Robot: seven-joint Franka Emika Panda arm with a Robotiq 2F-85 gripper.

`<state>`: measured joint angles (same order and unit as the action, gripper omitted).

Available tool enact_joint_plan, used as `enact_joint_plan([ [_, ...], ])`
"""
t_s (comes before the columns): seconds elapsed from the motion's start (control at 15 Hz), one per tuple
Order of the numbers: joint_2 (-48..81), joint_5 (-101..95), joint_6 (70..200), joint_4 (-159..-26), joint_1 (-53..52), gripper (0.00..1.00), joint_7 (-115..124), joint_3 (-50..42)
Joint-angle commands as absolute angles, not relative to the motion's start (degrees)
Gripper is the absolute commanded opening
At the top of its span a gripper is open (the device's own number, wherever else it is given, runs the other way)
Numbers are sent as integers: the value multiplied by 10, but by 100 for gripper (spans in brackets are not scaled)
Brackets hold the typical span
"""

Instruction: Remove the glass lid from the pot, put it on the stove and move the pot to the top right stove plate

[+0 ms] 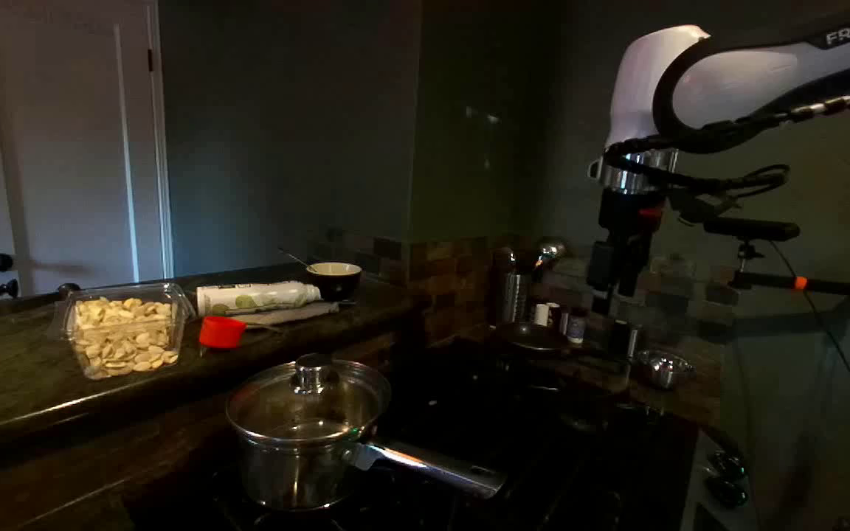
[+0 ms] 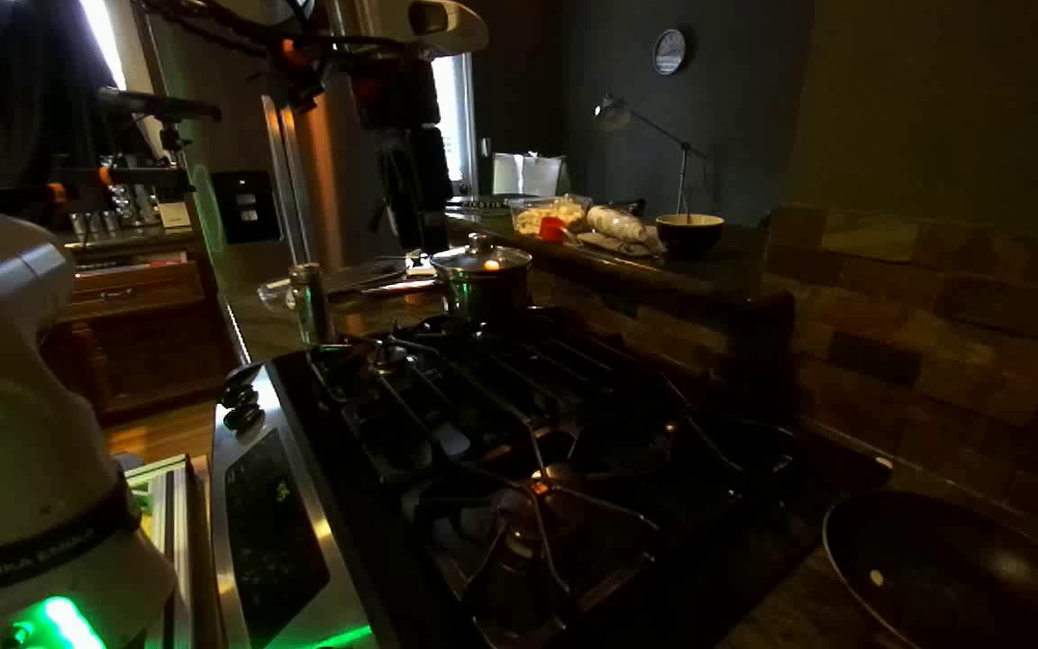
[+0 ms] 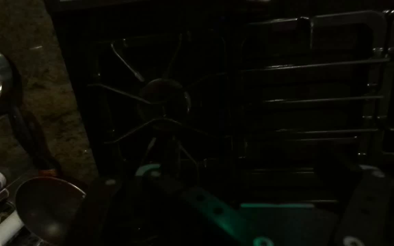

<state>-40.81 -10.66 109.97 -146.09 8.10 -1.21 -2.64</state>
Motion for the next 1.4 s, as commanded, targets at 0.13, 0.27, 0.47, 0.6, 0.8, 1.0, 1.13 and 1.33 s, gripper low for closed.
enact_joint_plan([
  [0.13, -408, -110, 1097, -1459, 75, 100, -9, -31],
  [0.27, -408, -110, 1097, -1459, 75, 100, -9, -31],
  [0.47, -392, -103, 1111, -1448, 67, 100, 1, -23],
  [0.6, -355, -99, 1122, -1420, 55, 100, 27, 2],
  [0.8, -291, -97, 1132, -1364, 30, 100, 42, 32],
  [1.0, -198, -103, 1125, -1285, 7, 100, 49, 61],
  [1.13, -149, -94, 1091, -1232, -13, 100, 4, 59],
  [1.33, -168, -104, 1116, -1257, -17, 100, 23, 56],
])
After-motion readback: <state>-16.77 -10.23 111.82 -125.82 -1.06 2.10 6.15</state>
